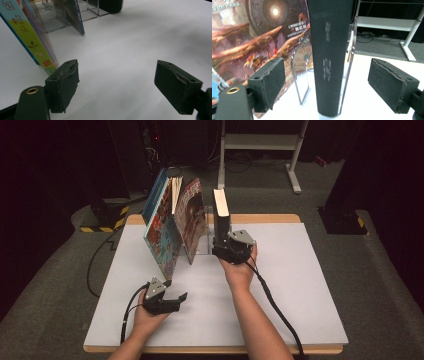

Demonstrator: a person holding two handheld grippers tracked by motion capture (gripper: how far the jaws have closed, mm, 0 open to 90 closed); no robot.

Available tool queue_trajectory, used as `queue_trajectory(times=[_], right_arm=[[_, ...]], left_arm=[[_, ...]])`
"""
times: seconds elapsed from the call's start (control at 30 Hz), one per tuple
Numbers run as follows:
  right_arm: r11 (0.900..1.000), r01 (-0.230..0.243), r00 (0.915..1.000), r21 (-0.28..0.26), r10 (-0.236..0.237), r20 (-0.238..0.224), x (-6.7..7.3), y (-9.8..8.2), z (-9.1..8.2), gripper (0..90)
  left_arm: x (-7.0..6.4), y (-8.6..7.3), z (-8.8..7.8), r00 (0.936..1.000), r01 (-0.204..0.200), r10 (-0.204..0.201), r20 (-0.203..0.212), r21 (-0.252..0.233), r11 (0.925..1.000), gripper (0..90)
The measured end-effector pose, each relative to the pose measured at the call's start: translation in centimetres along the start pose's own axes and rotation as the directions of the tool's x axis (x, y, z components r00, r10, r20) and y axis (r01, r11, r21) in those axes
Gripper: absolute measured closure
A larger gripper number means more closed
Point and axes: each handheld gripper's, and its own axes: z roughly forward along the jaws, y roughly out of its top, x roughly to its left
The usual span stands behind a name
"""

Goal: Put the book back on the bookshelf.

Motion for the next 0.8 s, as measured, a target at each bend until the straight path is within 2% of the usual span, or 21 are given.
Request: queue_trajectory(times=[0.47, 0.57, 0.7, 0.8], right_arm=[[0.999, 0.031, 0.9991, 0.026, -0.031, -0.030, -2.5, -4.1, -4.6, 14.0], [0.998, 0.050, 0.9984, 0.032, -0.049, -0.030, -3.4, -5.2, -6.0, 14.0], [0.998, 0.047, 0.9986, 0.039, -0.046, -0.027, -5.0, -6.7, -7.6, 14.0], [0.998, 0.049, 0.9988, 0.044, -0.048, -0.006, -6.5, -8.1, -9.0, 14.0]], left_arm=[[-0.1, -0.1, 0.0, 0.9999, -0.016, 0.016, -0.006, 0.000, 0.9999, 20.0], [-0.1, -0.1, 0.0, 0.9999, -0.015, 0.015, -0.009, -0.001, 0.9999, 20.1], [-0.2, -0.1, 0.0, 0.9997, -0.018, 0.018, -0.015, -0.001, 0.9998, 20.0], [-0.2, -0.1, 0.0, 0.9996, -0.023, 0.023, -0.017, -0.003, 0.9997, 20.1]])
